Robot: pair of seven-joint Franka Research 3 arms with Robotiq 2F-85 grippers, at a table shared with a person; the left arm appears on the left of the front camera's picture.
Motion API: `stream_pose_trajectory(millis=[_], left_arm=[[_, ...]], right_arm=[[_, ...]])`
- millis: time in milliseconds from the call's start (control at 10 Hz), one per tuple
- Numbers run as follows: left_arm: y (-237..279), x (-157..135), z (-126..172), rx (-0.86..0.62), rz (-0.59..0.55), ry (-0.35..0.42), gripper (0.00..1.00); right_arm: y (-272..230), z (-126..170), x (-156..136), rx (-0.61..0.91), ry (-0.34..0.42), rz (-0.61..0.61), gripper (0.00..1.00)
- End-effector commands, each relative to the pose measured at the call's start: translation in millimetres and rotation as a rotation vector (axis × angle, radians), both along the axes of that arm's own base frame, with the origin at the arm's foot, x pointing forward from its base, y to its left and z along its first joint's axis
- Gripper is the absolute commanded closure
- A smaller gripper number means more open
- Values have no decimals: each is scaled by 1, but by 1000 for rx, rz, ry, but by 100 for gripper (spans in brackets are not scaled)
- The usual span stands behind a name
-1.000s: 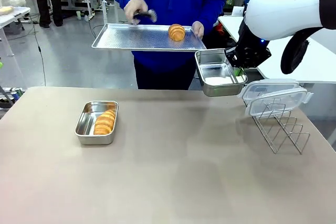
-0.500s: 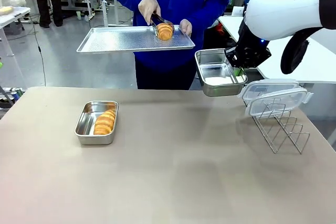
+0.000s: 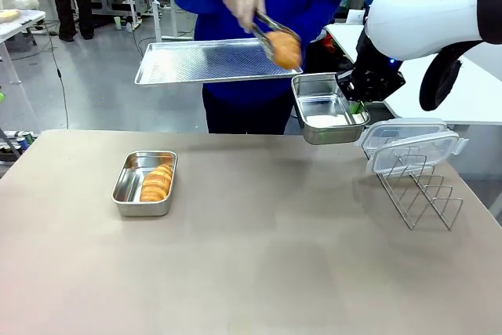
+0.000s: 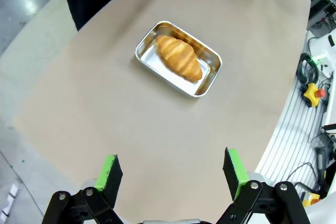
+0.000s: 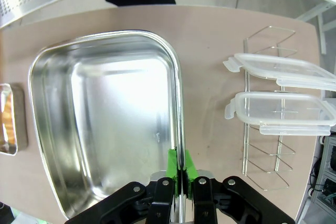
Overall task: Place the bread in airtight containers.
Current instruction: Once an object is inside an Airtight Container , place the container in the center of the table.
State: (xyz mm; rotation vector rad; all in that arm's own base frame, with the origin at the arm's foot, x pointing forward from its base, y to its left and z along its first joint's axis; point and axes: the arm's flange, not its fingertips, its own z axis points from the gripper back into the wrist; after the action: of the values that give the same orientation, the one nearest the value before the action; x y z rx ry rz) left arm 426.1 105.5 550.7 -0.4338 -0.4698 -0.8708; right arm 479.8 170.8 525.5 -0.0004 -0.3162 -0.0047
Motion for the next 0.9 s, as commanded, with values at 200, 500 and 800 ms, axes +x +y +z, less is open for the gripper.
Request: stream_pose_trajectory(millis=[200,500,800], left_arm=[[1,1,4,-13,-4,1,0],[1,1,4,-13,-4,1,0],[1,1,4,-13,-4,1,0]], right_arm=[[1,3,0,2,-16,5,100],[1,3,0,2,-16,5,100],[1,3,0,2,-16,5,100]])
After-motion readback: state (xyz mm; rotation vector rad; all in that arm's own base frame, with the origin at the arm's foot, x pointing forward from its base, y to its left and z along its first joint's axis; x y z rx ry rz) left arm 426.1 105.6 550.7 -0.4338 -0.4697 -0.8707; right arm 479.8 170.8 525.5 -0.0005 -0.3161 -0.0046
